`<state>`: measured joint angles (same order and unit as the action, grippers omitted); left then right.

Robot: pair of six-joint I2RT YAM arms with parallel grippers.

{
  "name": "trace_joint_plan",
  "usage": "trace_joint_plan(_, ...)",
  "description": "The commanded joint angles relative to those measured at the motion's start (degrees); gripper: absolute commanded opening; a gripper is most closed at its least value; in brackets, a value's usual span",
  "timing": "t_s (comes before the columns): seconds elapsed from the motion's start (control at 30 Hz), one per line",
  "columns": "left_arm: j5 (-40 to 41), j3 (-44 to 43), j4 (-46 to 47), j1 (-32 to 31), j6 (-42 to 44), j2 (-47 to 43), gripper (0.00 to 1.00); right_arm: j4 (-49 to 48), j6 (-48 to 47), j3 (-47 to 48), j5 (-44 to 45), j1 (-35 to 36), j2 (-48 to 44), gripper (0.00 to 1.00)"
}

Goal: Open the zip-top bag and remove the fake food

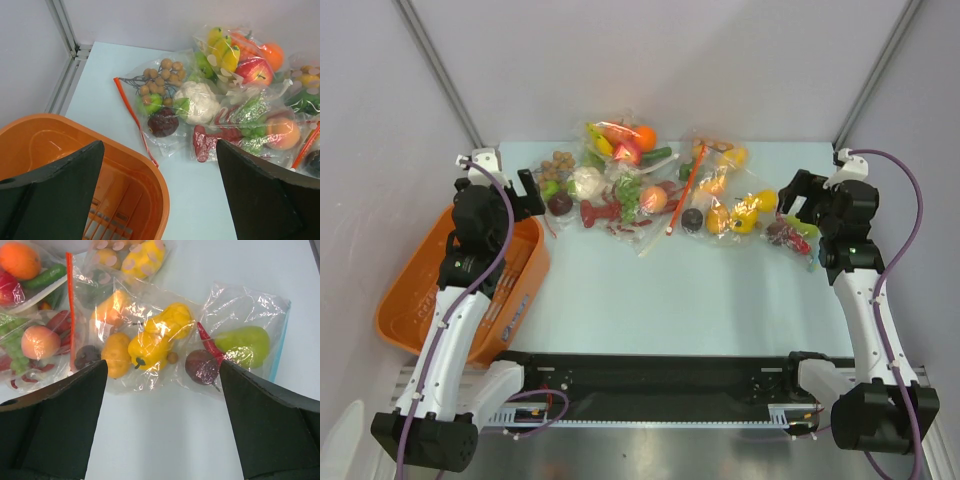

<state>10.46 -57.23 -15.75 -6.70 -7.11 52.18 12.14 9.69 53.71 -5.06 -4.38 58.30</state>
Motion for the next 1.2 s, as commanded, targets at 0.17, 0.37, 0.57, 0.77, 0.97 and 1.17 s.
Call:
trace_joint_plan(0.17, 3.7, -1.6, 1.1, 0.4, 0.0, -1.3, 1.0, -1.1, 1.0, 1.0, -0.5, -0.9, -0.3, 1.0)
trace_joint_plan(0.37, -4.5, -0.2, 2.4, 0.4, 2.6, -0.8, 1.0, -2.3, 1.8, 1.9, -1.3, -0.5, 1.6, 1.0)
trace_joint_plan(0.57, -7.4, -1.1, 1.2, 0.3, 2.2, 1.0, 1.0, -3.6, 0.1, 10.7, 2.9, 9.2, 11.9, 1.0)
trace_joint_plan(0.77, -8.9, -0.3, 1.9, 0.3, 1.3, 0.2, 1.0, -3.1, -2.0, 25.2, 8.5, 18.3, 29.5, 1.0)
trace_joint_plan(0.97, -11.8, -0.4, 1.9, 0.3, 0.3, 0.7, 1.0, -4.3, -5.3, 36.5, 10.7, 20.6, 45.1, 1.0)
trace_joint_plan(1.17, -11.3, -0.3, 1.9, 0.3, 1.0, 0.0, 1.0, -9.9, -14.0, 43.4, 5.7, 19.2, 53.0, 1.0)
